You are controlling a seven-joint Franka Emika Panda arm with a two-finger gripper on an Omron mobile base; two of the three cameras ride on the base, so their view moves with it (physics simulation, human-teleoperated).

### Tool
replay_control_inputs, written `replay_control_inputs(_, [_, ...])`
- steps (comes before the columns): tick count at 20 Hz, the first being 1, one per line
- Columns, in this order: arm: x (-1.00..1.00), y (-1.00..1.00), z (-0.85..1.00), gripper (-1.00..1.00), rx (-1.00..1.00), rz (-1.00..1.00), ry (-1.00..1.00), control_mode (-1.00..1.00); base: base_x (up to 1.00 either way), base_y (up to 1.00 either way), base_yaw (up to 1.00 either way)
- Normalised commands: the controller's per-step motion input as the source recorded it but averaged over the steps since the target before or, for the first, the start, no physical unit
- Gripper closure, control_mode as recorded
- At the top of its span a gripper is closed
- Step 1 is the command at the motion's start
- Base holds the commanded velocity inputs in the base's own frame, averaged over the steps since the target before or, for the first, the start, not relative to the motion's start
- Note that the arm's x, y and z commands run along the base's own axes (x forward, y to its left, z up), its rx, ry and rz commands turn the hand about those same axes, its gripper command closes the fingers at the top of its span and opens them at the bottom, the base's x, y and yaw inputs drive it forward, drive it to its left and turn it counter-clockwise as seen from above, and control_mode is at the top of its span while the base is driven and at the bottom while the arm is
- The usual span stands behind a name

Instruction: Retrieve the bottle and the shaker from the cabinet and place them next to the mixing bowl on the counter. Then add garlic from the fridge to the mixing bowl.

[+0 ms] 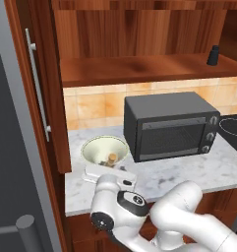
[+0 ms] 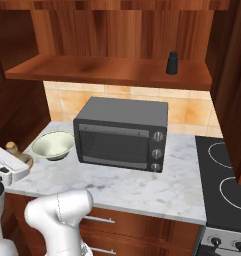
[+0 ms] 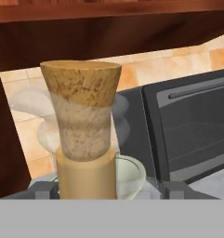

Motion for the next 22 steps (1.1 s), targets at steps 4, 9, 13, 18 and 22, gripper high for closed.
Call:
replay_control_inputs(4, [0.01,0.23,-0.17,1.0,0.0,0.05,0.0,-1.0,0.0,0.0,0.0])
replay_control_inputs(9, [0.23,0.13,-0.34,1.0,0.0,0.06,0.0,-1.0,0.0,0.0,0.0])
replay_control_inputs(13, [0.37,0.11,-0.32,1.0,0.01,0.06,0.0,-1.0,0.0,0.0,0.0])
replay_control_inputs(18, [0.29,0.26,-0.26,1.0,0.07,0.05,0.02,-1.0,0.0,0.0,0.0])
replay_control_inputs(22, [0.19,0.41,-0.19,1.0,0.05,0.01,0.03,-1.0,0.0,0.0,0.0])
